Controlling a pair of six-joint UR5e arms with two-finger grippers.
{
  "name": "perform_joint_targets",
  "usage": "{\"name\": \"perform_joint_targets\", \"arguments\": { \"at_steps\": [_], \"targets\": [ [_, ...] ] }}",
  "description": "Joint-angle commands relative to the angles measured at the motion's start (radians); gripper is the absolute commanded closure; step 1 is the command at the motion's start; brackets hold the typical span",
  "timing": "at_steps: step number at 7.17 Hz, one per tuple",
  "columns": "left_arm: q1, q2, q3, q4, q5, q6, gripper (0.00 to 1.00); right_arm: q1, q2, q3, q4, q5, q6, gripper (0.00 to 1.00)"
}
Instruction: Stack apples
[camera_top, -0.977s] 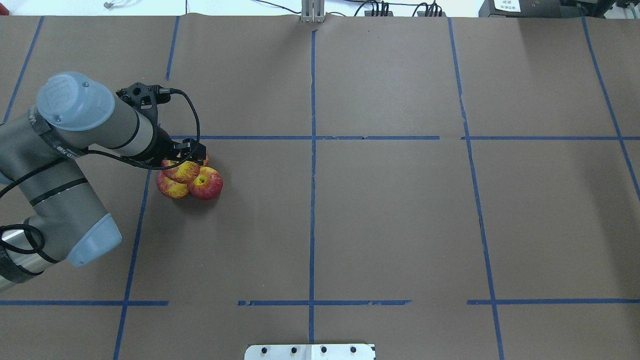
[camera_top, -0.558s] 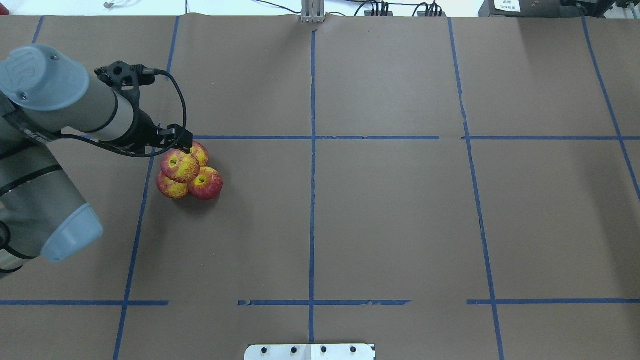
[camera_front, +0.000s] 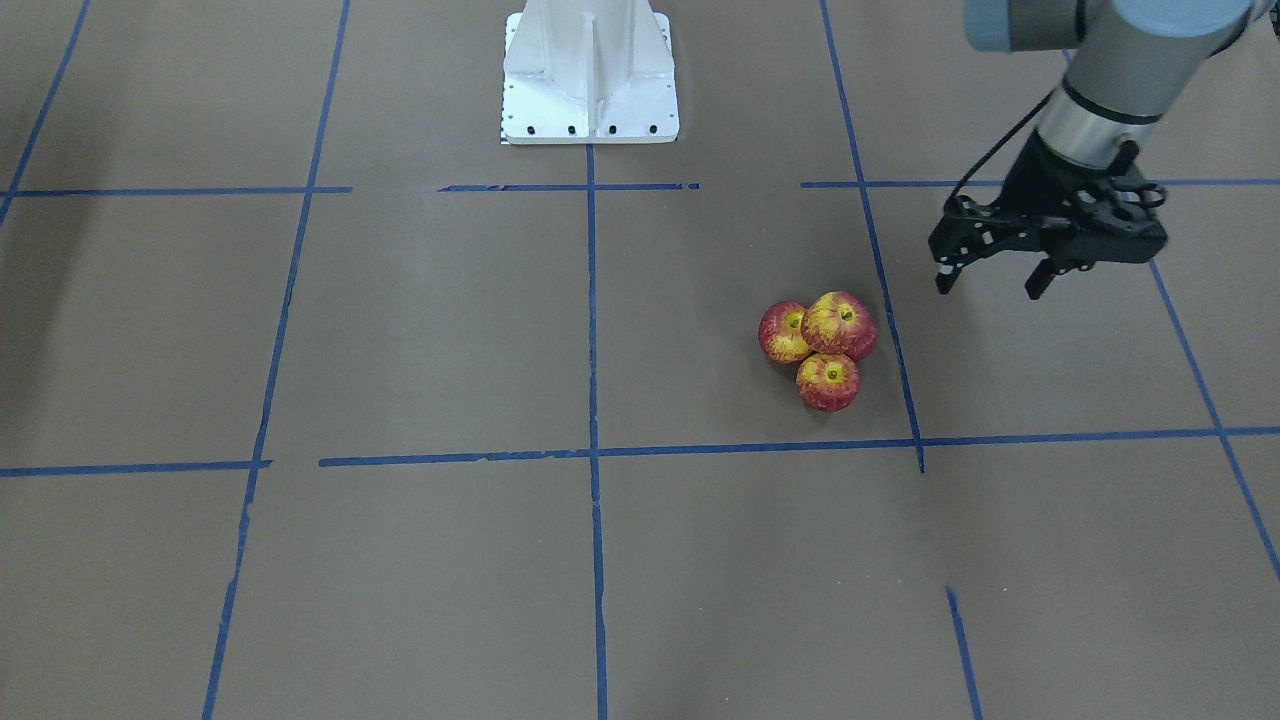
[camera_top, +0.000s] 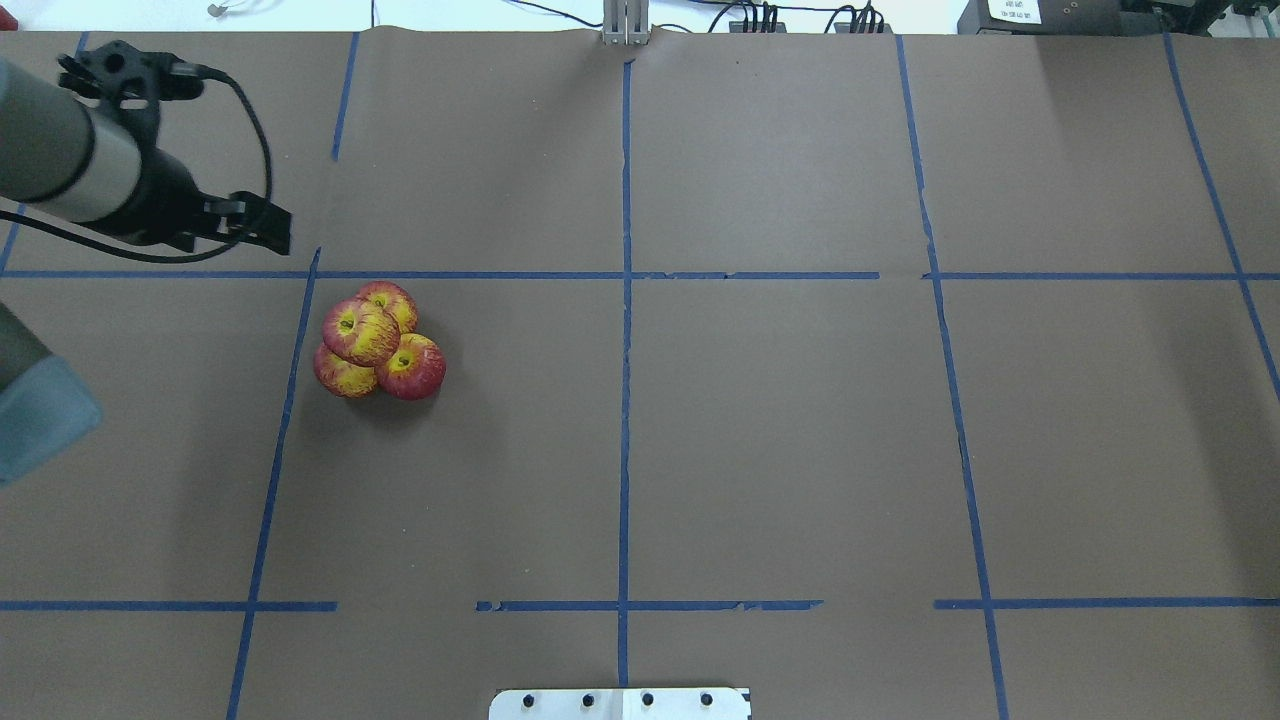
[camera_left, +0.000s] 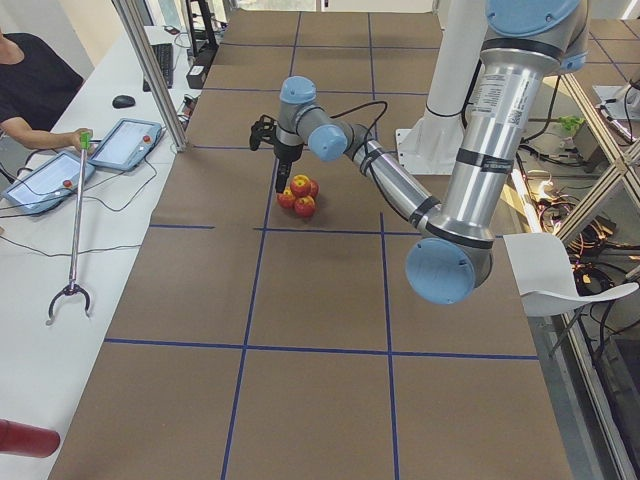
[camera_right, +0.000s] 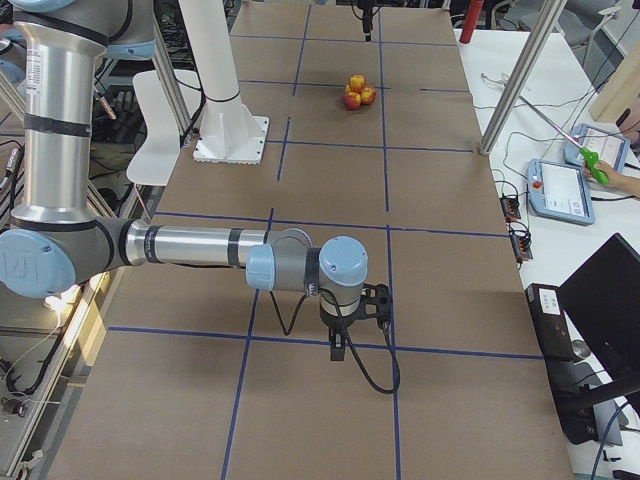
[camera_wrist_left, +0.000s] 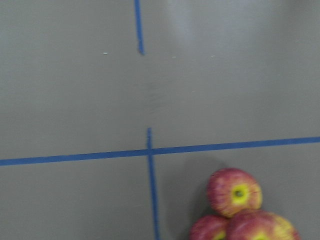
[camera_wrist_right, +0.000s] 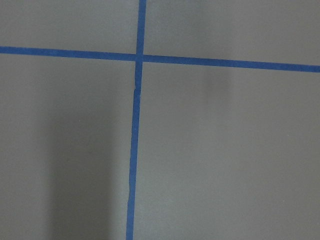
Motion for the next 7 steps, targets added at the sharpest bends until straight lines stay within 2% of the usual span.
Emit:
{"name": "perform_joint_targets", "arguments": {
  "at_steps": [1, 3, 4, 6, 7],
  "targets": [
    [-0.301, 0.137, 0.109, 0.008, -0.158, 0.458, 0.0, 0.0, 0.0, 0.0, 0.0, 0.0, 0.0, 0.0],
    [-0.539, 0.139, 0.354, 0.023, -0.17, 0.772, 0.0, 0.0, 0.0, 0.002, 0.0, 0.0, 0.0, 0.0],
    [-0.591, 0.132, 0.451, 0.031, -0.187, 0.902, 0.0, 0.0, 0.0, 0.0, 0.0, 0.0, 0.0, 0.0],
    [-0.606, 0.127, 0.461, 0.091, -0.202, 0.917, 0.0, 0.0, 0.0, 0.0, 0.0, 0.0, 0.0, 0.0],
    [-0.603, 0.124, 0.469, 0.134, -0.266, 0.905, 0.0, 0.0, 0.0, 0.0, -0.001, 0.0, 0.0, 0.0]
  ]
}}
